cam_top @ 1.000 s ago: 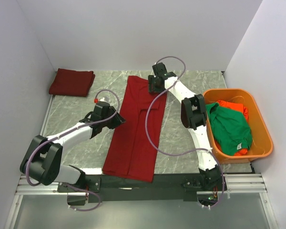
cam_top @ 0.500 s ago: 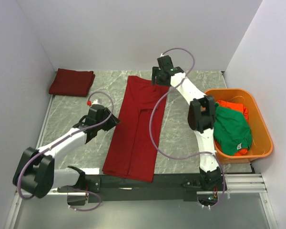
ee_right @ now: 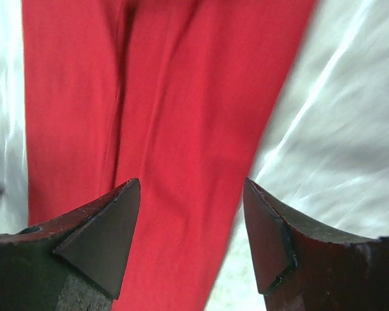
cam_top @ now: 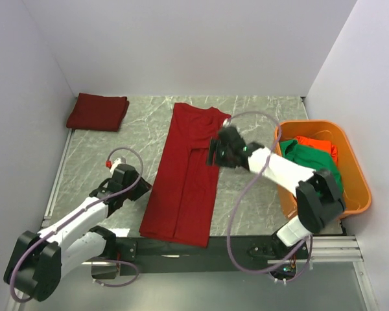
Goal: Fold and stack the t-shirts
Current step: Fold the tshirt
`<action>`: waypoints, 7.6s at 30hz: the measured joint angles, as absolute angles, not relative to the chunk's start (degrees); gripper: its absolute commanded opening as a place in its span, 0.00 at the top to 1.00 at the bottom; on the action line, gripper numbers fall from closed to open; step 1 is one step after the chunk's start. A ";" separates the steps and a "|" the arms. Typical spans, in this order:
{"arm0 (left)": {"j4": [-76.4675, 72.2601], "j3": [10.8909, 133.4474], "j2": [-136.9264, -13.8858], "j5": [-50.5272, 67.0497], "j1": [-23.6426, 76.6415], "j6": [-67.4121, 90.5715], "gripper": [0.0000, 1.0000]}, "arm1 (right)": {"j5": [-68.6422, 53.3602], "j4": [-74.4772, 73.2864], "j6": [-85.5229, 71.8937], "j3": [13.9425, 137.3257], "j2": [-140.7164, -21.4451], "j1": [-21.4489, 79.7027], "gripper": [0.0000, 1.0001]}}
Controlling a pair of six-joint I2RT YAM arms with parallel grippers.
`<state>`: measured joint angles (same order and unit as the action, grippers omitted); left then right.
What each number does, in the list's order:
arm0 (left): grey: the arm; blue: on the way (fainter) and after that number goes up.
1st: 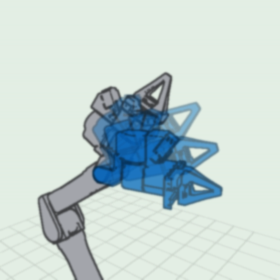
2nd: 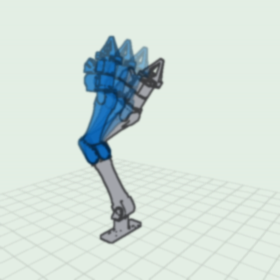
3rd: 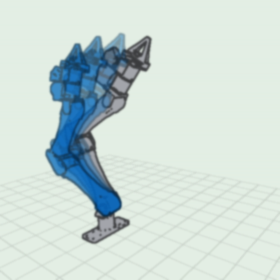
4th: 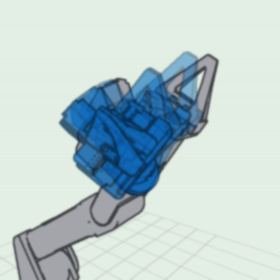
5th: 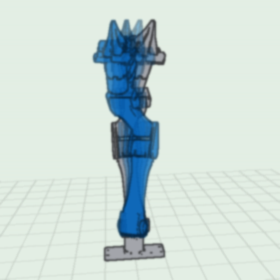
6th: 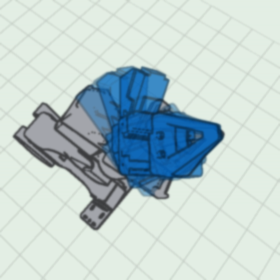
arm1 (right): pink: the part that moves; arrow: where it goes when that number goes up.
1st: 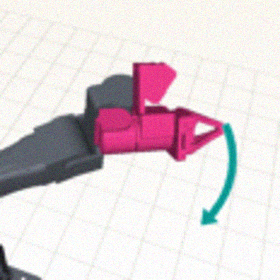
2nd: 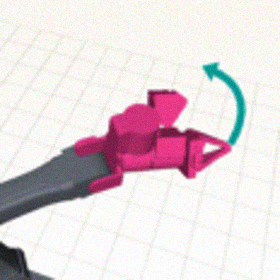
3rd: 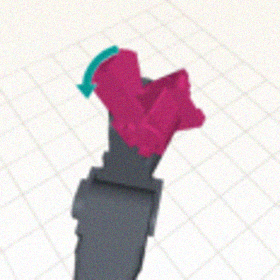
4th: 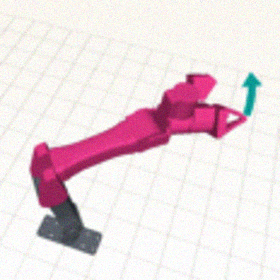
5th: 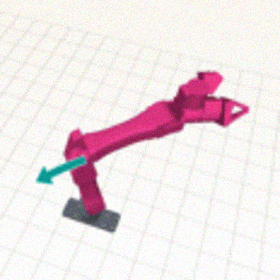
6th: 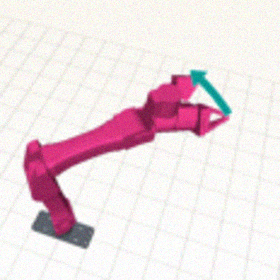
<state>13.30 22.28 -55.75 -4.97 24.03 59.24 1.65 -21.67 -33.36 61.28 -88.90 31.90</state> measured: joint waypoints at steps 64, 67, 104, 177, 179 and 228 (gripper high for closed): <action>32.08 21.80 -43.83 -13.50 43.22 70.52 0.55 | -15.62 -0.78 -75.05 15.27 -65.04 63.83 1.00; 31.70 21.80 -44.58 -12.62 43.22 69.47 0.52 | -14.28 -7.84 -72.53 13.72 -56.71 60.07 1.00; 31.64 17.06 -45.34 -2.46 63.92 83.88 0.88 | -19.09 -26.57 -59.42 15.94 -44.45 54.87 1.00; 0.14 56.29 -98.63 2.76 23.86 59.66 0.99 | -8.54 -6.52 -41.65 55.81 -96.68 19.70 1.00; -0.19 56.27 -98.63 3.01 23.66 59.66 0.99 | -8.62 -5.87 -41.65 55.53 -96.66 19.31 1.00; -5.67 71.99 -118.28 16.21 25.23 58.33 0.99 | -10.66 -7.88 -38.09 75.13 -114.56 27.68 0.80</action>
<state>-5.67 71.99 -118.28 16.21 25.23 58.33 -10.66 -7.88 -38.09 75.13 -114.56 27.68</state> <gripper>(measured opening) 0.013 0.201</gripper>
